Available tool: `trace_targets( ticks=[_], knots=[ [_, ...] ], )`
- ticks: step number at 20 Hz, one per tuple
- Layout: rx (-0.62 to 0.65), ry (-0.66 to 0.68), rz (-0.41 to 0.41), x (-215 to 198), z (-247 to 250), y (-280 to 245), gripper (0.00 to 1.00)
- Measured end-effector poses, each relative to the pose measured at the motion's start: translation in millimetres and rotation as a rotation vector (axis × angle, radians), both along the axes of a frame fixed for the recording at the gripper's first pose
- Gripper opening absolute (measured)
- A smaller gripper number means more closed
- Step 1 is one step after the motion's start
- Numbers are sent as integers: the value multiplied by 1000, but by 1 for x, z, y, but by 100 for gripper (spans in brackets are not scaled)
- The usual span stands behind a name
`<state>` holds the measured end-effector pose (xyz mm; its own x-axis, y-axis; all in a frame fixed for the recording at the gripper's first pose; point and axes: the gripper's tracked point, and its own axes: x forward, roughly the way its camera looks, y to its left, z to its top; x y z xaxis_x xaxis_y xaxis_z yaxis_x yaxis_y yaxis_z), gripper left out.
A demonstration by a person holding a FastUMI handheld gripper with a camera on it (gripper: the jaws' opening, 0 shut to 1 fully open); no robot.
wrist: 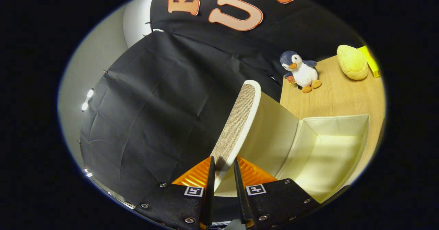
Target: Open the storage box then place both shoes into the box .Put the left shoe in first, then the right shoe, with the right side of both shoes facing outward in a uniform manner.
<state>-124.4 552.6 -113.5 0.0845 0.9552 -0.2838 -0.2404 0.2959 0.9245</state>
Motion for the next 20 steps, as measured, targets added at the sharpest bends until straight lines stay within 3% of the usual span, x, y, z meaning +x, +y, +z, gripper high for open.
trace_targets(
  ticks=[2, 5, 7, 11, 20],
  knots=[
    [-33, -37, 9, -2, -5, 9, 42],
    [-129, -114, 47, -10, -29, -1, 75],
    [-211, -192, 54, -7, -49, -23, 85],
    [-320, -244, 29, 3, -78, -86, 96],
    [-646, -319, -68, 27, -167, -260, 98]
  ],
)
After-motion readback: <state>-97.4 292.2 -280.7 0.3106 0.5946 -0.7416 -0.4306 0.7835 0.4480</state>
